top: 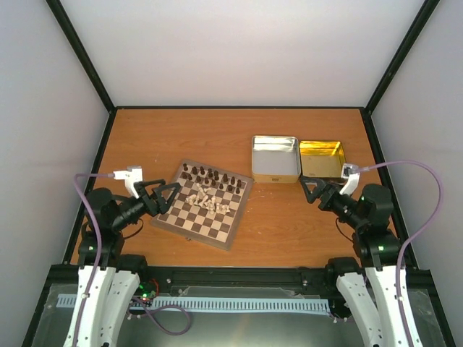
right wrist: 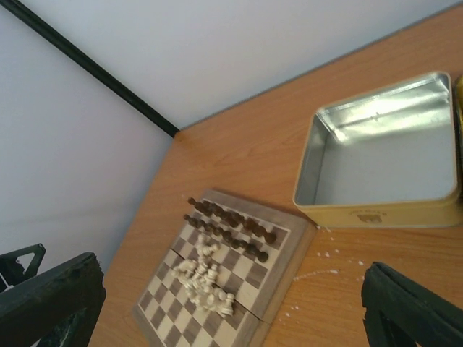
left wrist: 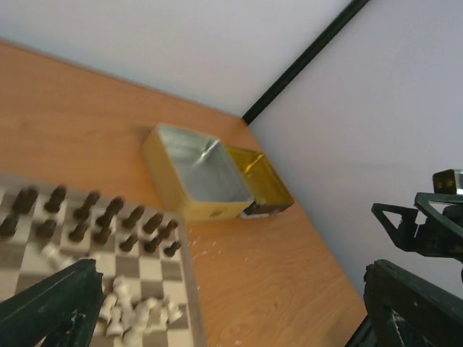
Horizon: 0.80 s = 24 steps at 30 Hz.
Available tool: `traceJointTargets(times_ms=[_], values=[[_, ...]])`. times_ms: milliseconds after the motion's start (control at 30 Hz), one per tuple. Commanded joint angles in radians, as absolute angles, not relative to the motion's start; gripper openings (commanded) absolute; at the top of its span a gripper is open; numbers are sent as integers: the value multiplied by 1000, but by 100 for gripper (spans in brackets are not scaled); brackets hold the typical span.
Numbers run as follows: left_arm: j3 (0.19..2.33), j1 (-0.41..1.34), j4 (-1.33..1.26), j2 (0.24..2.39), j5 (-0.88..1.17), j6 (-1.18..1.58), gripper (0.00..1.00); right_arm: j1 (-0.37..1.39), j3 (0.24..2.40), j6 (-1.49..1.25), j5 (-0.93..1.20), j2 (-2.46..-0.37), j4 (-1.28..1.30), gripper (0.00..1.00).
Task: Set up the chess pieces on the board
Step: Adjust the chessboard at the center of the board.
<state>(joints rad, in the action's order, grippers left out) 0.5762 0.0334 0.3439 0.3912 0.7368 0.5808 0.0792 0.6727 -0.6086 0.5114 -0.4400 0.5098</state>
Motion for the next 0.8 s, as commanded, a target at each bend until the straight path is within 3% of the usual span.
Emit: traceJointTargets(times_ms=[0,200,433,600,767], values=[[626,24,617,437,597,604,100,71,686,-546,537,-545,551,95],[668,24,900,669,408,574,100,73,678,-502,508,-687,574,92],[591,23,870,706,392,608,100,156,642,-539,297,-755,558,85],[633,23,872,771,296,653,100,388,638,-601,124,-826,533,78],[685,24,805,894,278,663,100,718,622,-643,37,-940,448,65]])
